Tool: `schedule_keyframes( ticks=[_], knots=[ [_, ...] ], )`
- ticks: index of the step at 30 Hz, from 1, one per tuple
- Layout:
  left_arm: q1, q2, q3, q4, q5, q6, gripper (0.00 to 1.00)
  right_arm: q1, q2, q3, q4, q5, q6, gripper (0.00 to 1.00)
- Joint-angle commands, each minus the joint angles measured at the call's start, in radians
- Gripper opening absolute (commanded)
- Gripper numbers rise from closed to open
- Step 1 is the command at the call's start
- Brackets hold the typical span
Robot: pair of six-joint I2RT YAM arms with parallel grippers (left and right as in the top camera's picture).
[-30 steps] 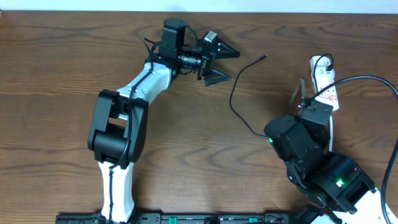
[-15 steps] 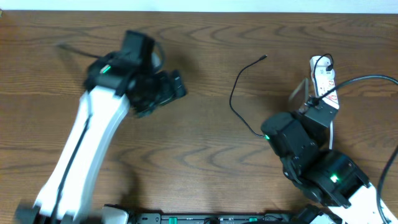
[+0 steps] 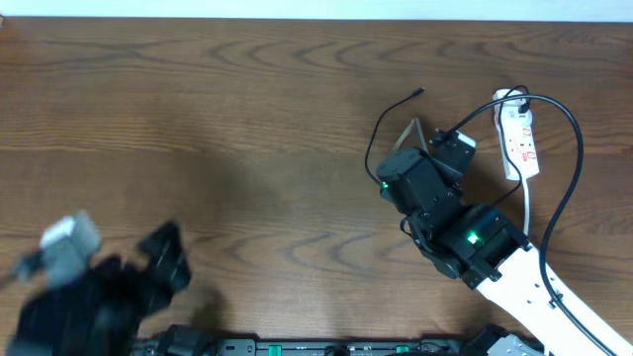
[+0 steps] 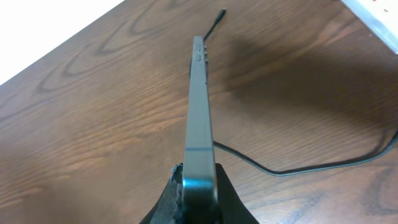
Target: Plug charger to phone and switch on socket
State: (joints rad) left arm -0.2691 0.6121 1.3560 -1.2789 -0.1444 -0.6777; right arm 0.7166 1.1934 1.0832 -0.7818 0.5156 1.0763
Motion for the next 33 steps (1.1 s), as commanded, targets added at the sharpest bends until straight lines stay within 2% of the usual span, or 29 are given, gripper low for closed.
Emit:
schedule_keyframes(
  ticks=[1,2,3,6,12,15,19,22,30,33],
  knots=[
    [0.002,-0.192,-0.186,0.030,-0.052,-0.147,0.98,0.003,-0.017,0.012,0.032,-0.005,0.007,0.01],
    [0.002,-0.227,-0.225,0.053,-0.052,-0.186,0.98,0.003,-0.017,0.012,0.040,-0.026,0.007,0.01],
    [0.002,-0.295,-0.325,0.132,-0.051,-0.287,0.98,0.003,-0.017,0.012,0.063,-0.095,0.007,0.01],
    [0.002,-0.341,-0.493,0.298,-0.050,-0.399,0.98,0.003,-0.017,0.012,0.097,-0.195,0.007,0.01],
    [0.002,-0.269,-0.783,0.696,0.089,-0.567,0.98,0.003,-0.017,0.012,0.169,-0.343,0.013,0.01],
    [0.002,-0.184,-0.855,0.882,0.145,-0.631,0.98,0.003,-0.017,0.012,0.204,-0.389,0.051,0.01],
    [0.003,-0.021,-0.863,1.075,0.240,-0.652,0.98,-0.009,-0.017,0.012,0.252,-0.459,0.051,0.01],
    [0.003,0.101,-0.863,1.188,0.320,-0.652,0.98,-0.042,-0.017,0.012,0.273,-0.547,-0.040,0.01],
    [0.024,0.352,-0.863,1.322,0.518,-0.652,0.98,-0.253,-0.018,0.002,0.266,-0.909,-0.248,0.01],
    [0.040,0.399,-0.863,1.376,0.570,-0.652,0.98,-0.343,-0.021,-0.035,0.274,-0.982,-0.270,0.01]
  ],
)
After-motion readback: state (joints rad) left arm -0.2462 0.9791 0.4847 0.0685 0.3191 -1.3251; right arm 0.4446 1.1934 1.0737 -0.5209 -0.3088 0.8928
